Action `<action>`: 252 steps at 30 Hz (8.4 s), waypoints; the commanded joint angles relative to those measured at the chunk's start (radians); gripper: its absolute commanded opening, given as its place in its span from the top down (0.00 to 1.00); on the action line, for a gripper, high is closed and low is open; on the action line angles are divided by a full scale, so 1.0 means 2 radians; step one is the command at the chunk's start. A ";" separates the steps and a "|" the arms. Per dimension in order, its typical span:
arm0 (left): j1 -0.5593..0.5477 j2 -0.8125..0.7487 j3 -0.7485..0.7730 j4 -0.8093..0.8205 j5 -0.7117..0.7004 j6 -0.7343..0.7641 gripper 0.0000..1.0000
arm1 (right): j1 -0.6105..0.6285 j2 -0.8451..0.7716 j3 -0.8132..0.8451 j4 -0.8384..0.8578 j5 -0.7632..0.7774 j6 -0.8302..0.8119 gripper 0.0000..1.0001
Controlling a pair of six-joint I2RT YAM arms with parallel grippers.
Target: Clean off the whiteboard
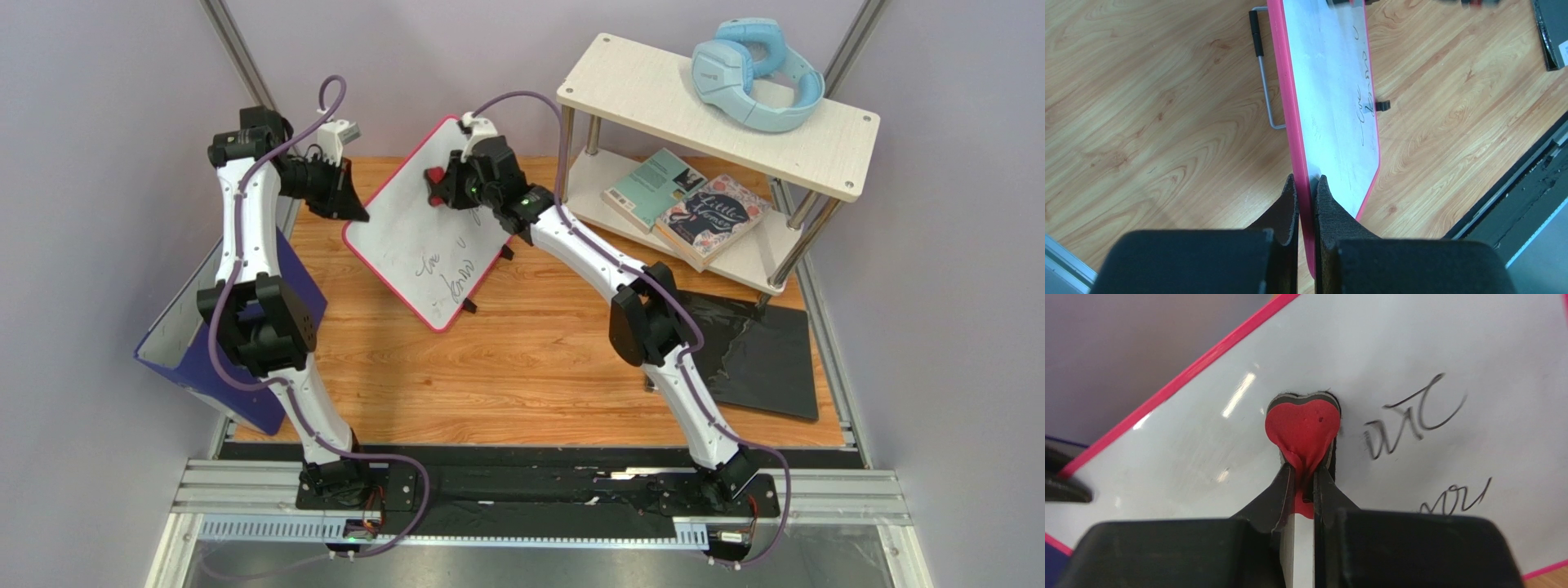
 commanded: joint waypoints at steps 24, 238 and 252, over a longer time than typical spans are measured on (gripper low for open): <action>-0.020 -0.051 -0.030 -0.029 0.005 0.082 1.00 | -0.036 0.033 -0.012 0.056 -0.067 0.174 1.00; -0.126 0.082 0.138 0.006 -0.157 -0.124 1.00 | -0.097 -0.012 -0.325 0.037 -0.141 0.211 1.00; -0.126 0.077 0.134 0.002 -0.153 -0.120 1.00 | -0.082 0.013 -0.275 0.010 -0.200 0.183 1.00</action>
